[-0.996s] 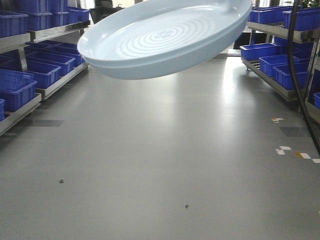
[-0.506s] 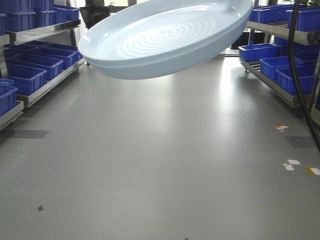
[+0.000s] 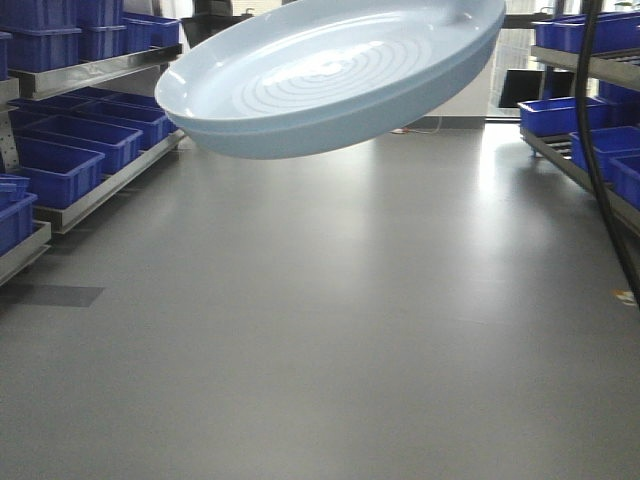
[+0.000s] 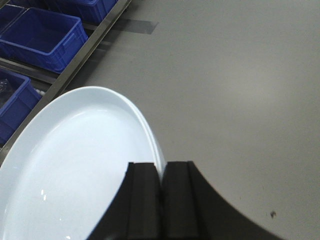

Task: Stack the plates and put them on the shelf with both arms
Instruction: 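Drive the base down the aisle holding the plates raised in the right gripper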

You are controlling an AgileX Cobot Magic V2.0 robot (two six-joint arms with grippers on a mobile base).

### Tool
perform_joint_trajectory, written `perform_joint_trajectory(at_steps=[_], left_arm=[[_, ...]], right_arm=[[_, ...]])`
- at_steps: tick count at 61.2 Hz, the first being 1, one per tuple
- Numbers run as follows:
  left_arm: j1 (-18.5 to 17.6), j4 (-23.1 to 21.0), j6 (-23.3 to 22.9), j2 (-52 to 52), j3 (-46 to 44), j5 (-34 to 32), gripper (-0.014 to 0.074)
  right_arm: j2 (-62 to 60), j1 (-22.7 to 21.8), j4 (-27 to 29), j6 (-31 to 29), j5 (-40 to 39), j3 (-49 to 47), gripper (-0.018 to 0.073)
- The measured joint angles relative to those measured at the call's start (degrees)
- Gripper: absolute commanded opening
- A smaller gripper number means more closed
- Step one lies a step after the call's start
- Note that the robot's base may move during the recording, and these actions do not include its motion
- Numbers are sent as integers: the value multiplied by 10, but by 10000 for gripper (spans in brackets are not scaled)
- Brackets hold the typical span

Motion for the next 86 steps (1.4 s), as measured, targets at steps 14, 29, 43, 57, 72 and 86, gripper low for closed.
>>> perform_joint_trajectory(at_steps=[14, 29, 43, 57, 72, 86], left_arm=[[0, 0, 0, 0, 0, 0, 85], [0, 0, 0, 0, 0, 0, 85], [0, 0, 0, 0, 0, 0, 85], [0, 0, 0, 0, 0, 0, 85], [0, 0, 0, 0, 0, 0, 86], [0, 0, 0, 0, 0, 0, 86]], right_arm=[[0, 0, 0, 0, 0, 0, 56], [0, 0, 0, 0, 0, 0, 56], [0, 0, 0, 0, 0, 0, 56], [0, 0, 0, 0, 0, 0, 56], [0, 0, -1, 0, 0, 0, 56], [0, 0, -1, 0, 0, 0, 56]])
